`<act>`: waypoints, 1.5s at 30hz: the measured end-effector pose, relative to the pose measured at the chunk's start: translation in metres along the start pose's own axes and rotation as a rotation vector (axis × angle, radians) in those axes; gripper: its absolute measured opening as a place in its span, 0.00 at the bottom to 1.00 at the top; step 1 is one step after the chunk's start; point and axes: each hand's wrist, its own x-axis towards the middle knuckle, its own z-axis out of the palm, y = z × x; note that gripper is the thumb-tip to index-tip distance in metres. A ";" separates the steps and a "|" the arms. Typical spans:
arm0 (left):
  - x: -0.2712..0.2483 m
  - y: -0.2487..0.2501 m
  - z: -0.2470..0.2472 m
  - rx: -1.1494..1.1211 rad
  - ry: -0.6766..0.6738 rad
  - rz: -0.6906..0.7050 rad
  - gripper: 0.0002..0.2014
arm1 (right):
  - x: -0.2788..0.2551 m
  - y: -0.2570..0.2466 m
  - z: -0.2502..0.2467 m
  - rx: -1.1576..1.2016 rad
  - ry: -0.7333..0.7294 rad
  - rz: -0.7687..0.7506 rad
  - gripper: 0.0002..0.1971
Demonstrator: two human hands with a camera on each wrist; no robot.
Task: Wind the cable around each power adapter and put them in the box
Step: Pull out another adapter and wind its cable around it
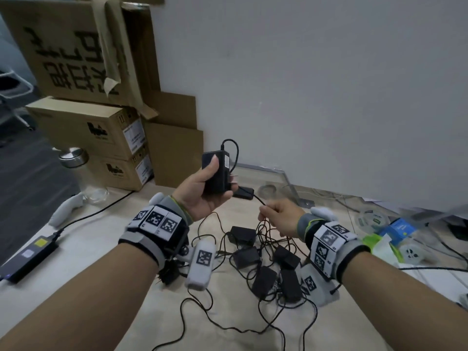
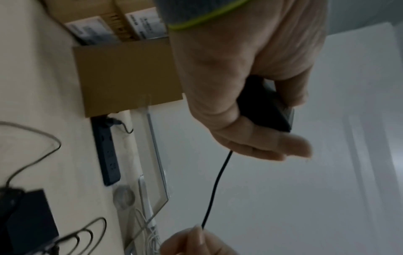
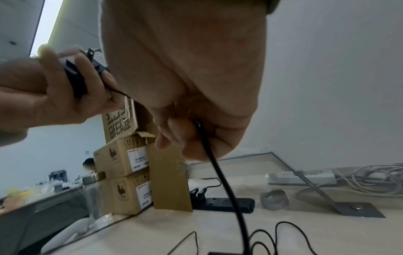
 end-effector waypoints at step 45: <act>0.016 0.012 -0.021 1.102 -0.559 0.017 0.18 | 0.013 -0.051 -0.063 0.011 0.422 -0.249 0.13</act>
